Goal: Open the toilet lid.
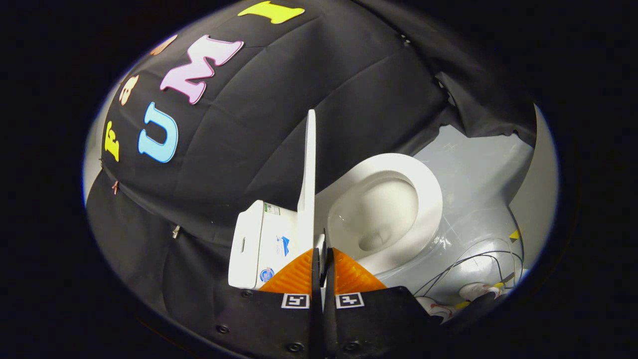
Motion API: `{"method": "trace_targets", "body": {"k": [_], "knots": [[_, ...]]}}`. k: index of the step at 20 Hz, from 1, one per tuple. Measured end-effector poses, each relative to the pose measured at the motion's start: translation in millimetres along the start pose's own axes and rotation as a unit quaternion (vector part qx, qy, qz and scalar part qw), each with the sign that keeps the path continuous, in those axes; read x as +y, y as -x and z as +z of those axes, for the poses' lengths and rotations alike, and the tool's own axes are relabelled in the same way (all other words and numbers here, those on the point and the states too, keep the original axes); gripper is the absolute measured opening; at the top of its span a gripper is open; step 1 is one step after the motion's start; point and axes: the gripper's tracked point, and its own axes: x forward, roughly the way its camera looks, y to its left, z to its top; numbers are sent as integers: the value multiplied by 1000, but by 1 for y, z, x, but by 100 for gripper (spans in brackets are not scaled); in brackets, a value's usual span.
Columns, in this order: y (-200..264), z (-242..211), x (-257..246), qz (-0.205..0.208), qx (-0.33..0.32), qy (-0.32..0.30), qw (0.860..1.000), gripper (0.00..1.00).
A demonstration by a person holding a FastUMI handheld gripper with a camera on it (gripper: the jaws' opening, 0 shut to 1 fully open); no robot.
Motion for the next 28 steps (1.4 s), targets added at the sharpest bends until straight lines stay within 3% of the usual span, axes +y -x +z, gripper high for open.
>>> {"method": "trace_targets", "body": {"k": [13,28], "knots": [[6,-13,93,-56,8,99,993,5],[-6,-47,186,-121,19,225,967,5]]}}
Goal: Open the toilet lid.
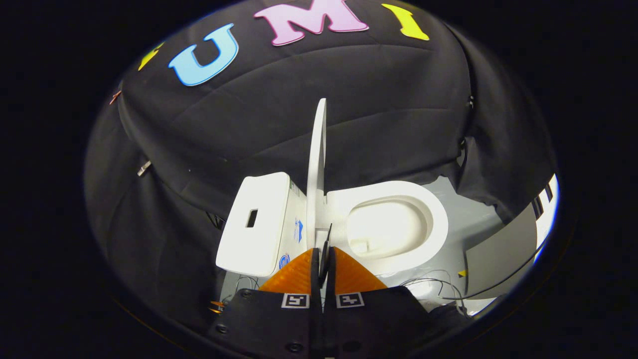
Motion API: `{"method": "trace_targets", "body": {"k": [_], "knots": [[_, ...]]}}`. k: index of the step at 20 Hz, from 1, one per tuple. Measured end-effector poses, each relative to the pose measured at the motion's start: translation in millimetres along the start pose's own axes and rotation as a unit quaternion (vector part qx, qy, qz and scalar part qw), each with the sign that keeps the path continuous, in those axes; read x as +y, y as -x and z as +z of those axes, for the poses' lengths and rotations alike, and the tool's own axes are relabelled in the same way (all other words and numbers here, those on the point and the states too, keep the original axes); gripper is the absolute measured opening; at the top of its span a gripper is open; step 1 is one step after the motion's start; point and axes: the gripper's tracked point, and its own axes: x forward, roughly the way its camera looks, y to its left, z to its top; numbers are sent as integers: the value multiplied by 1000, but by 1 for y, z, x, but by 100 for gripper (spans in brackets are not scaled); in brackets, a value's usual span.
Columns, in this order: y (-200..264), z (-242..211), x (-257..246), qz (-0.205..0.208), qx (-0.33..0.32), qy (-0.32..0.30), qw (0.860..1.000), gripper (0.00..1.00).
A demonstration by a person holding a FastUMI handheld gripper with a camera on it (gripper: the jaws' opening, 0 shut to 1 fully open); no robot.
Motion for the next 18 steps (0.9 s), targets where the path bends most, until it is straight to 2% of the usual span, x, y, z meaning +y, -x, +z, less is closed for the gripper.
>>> {"method": "trace_targets", "body": {"k": [4,9,13,18], "knots": [[0,1,24,-15,-5,22,1000,5],[-2,-2,53,-53,-11,70,996,5],[-5,-6,80,-61,-21,95,993,5],[-11,-11,106,-83,-21,101,991,5]]}}
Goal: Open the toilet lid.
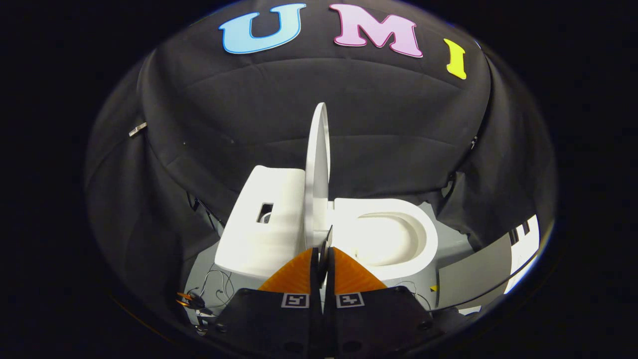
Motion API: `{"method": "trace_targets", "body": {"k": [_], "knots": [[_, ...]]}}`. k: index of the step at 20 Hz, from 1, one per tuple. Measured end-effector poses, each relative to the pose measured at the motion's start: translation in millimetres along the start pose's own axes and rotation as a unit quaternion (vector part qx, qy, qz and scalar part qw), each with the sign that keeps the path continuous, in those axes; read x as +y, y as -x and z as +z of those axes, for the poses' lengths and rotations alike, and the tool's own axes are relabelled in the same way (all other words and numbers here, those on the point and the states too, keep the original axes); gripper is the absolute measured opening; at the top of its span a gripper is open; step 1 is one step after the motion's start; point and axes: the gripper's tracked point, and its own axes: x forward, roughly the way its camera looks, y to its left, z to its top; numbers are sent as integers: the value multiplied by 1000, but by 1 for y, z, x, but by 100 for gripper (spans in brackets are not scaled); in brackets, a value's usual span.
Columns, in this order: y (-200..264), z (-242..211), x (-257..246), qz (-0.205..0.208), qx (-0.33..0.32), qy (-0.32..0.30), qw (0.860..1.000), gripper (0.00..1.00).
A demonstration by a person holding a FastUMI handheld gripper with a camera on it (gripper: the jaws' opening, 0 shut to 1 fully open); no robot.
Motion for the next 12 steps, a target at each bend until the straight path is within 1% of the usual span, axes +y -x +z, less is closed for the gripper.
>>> {"method": "trace_targets", "body": {"k": [3,6,10,12], "knots": [[-1,-3,19,-5,-7,26,1000,5],[-3,-4,36,0,-7,37,999,5],[-4,-3,39,-9,-7,34,999,8],[-5,-3,43,3,-1,28,1000,10]]}}
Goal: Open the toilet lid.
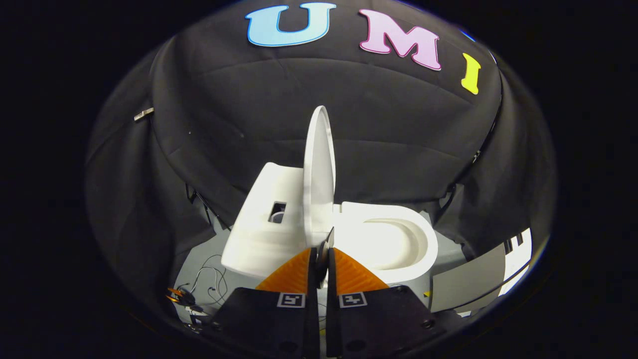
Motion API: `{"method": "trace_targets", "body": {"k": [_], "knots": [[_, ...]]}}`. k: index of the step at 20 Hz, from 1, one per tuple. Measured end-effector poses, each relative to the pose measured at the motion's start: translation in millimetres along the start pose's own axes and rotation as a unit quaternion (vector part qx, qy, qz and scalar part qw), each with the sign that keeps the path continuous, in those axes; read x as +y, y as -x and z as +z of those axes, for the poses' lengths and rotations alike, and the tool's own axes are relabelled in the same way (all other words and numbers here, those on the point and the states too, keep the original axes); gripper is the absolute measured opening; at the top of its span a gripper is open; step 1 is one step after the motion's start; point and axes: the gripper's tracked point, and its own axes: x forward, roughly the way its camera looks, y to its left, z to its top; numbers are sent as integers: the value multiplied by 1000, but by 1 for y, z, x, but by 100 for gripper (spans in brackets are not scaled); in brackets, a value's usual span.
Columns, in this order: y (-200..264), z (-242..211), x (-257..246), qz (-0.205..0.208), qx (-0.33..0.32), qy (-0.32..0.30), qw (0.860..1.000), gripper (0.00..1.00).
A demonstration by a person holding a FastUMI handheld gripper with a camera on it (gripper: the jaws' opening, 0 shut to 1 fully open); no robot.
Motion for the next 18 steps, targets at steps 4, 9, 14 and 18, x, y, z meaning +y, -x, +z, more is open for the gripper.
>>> {"method": "trace_targets", "body": {"k": [4,9,14,18], "knots": [[5,15,8,25,-13,12,1000,41],[14,26,14,44,-29,29,998,100],[15,22,13,50,-19,25,998,100],[25,46,3,55,-44,10,997,100]]}}
